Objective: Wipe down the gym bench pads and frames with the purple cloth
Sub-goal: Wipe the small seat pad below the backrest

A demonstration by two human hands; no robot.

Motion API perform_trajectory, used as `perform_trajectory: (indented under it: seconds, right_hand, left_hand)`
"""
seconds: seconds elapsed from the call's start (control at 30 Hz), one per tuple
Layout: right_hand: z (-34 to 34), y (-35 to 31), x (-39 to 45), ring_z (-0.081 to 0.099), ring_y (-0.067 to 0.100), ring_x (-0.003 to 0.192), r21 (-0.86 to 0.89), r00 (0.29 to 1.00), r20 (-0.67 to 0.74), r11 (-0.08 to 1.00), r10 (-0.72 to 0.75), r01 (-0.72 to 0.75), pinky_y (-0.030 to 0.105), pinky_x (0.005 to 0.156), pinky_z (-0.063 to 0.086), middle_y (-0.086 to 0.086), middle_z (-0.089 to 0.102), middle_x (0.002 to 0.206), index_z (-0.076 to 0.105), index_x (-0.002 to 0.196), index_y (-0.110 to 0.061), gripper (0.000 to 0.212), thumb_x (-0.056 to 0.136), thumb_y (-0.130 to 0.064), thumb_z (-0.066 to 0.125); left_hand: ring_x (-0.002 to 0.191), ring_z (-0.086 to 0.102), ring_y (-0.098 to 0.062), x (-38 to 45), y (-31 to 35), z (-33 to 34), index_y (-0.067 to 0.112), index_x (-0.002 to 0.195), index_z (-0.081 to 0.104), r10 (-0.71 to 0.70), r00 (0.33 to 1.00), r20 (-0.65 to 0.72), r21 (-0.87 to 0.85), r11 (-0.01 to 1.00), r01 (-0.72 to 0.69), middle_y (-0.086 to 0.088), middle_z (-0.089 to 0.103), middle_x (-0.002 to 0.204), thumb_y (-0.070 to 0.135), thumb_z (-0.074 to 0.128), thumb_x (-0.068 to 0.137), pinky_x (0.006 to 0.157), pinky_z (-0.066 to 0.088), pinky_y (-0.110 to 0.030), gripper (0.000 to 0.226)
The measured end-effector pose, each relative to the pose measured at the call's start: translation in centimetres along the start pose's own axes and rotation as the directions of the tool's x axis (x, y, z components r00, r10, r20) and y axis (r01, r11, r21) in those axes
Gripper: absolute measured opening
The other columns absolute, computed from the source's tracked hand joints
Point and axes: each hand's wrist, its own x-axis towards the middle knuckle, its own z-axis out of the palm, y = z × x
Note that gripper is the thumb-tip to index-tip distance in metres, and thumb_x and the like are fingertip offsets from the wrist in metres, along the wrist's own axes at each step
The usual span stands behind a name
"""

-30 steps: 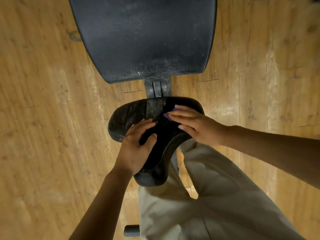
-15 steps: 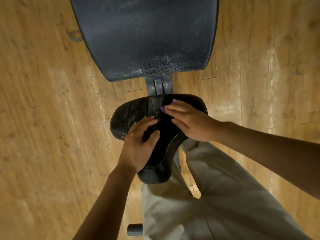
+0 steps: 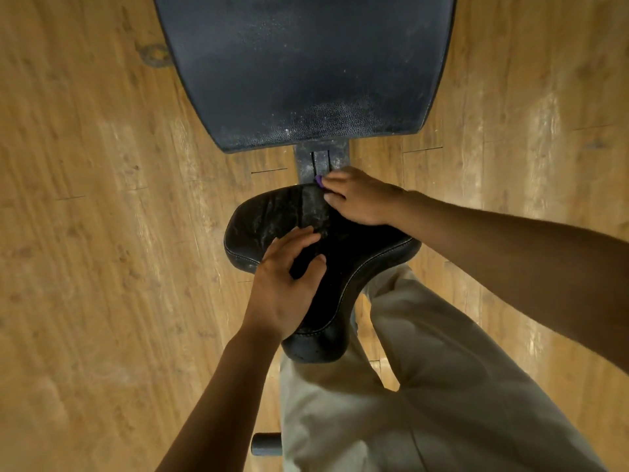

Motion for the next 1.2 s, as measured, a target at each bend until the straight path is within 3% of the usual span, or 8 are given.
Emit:
perform_trajectory:
  seconds: [0.1,0.23,0.3,0.5,0.73,0.87,0.97,1.2]
  right_hand:
    - [0.5,-0.1,-6.6,0.021,0.023,0.144,0.047,0.966,-0.116,0.97,-0.231,0.238,0.016,0.115,0.005,0.007,0.038,0.149,0.042,0.14,-0.006,0.043,0.1,-0.021,0.044]
    - [0.6,1.1,-8.3,0.018,0.018,0.144,0.039,0.951,-0.034,0.95,-0.308,0.309,0.022,0.118,0.013,0.002,0.037,0.148,0.041,0.141,-0.006,0.052,0.098,-0.034,0.032]
    - [0.5,0.6,-5.6,0.024,0.024,0.143,0.029,0.964,-0.04,0.964,-0.262,0.263,0.033,0.118,0.02,0.01,0.042,0.146,0.043,0.139,-0.002,0.047,0.1,-0.028,0.036]
    - [0.8,-1.0,5.6,0.028,0.027,0.138,-0.039,0.989,0.129,0.997,0.068,-0.063,0.031,0.112,0.022,0.014,0.032,0.15,0.036,0.142,-0.002,0.045,0.104,-0.024,0.027]
    - [0.8,0.4,-3.5,0.015,0.02,0.145,0.045,0.975,-0.022,0.974,-0.22,0.22,0.032,0.12,0.009,0.002,0.033,0.151,0.039,0.142,-0.008,0.043,0.101,-0.02,0.041]
    - [-0.2,1.6,-7.4,0.011,0.013,0.146,0.073,0.963,0.012,0.961,-0.269,0.267,0.027,0.119,0.01,-0.004,0.028,0.151,0.036,0.143,-0.01,0.046,0.099,-0.019,0.044]
    - [0.1,1.0,-3.7,0.017,0.022,0.145,0.032,0.977,0.011,0.976,-0.215,0.214,0.037,0.119,0.016,0.005,0.033,0.151,0.038,0.143,-0.006,0.045,0.1,-0.018,0.043]
    - [1.4,-3.3,8.5,0.016,0.016,0.145,-0.008,0.972,0.229,0.999,-0.044,0.047,0.028,0.115,0.01,0.0,0.022,0.157,0.032,0.147,-0.016,0.044,0.104,-0.025,0.028]
  left_hand:
    - [0.133,0.034,0.008,0.1,0.0,0.1,0.026,0.124,0.063,0.01,1.0,-0.011,-0.011,1.0,-0.01,0.018,0.052,0.134,0.021,0.06,0.092,0.118,0.024,-0.036,0.032]
    - [0.133,0.033,0.008,-0.1,0.0,0.1,0.027,0.124,0.062,0.0,1.0,-0.022,-0.015,1.0,0.0,0.017,0.052,0.136,0.022,0.06,0.092,0.119,0.023,-0.035,0.033]
    - [0.131,0.032,0.012,0.0,0.0,0.1,0.026,0.125,0.062,0.001,1.0,-0.018,-0.02,1.0,-0.001,0.018,0.052,0.135,0.021,0.061,0.092,0.119,0.023,-0.035,0.033]
    - [0.131,0.03,0.015,0.0,-0.3,0.1,0.026,0.125,0.062,0.016,1.0,-0.027,-0.023,1.0,-0.017,0.02,0.05,0.135,0.025,0.061,0.092,0.119,0.023,-0.037,0.033]
    - [0.136,0.029,0.009,0.1,-0.6,0.2,0.026,0.126,0.062,0.016,1.0,-0.01,-0.046,0.999,-0.017,0.017,0.052,0.137,0.035,0.05,0.087,0.121,0.017,-0.029,0.042]
    - [0.138,0.029,0.004,0.1,-0.8,0.1,0.028,0.126,0.061,0.012,1.0,0.0,-0.021,1.0,-0.012,0.018,0.051,0.138,0.037,0.049,0.087,0.12,0.016,-0.024,0.042]
    - [0.136,0.031,0.005,0.1,-0.7,0.2,0.026,0.125,0.062,0.015,1.0,-0.01,-0.027,1.0,-0.015,0.017,0.052,0.136,0.034,0.051,0.087,0.119,0.021,-0.029,0.041]
    - [0.134,0.033,0.009,0.2,-0.7,0.1,0.021,0.125,0.063,0.037,0.999,-0.009,-0.045,0.998,-0.038,0.013,0.054,0.135,0.03,0.051,0.088,0.12,0.019,-0.032,0.04]
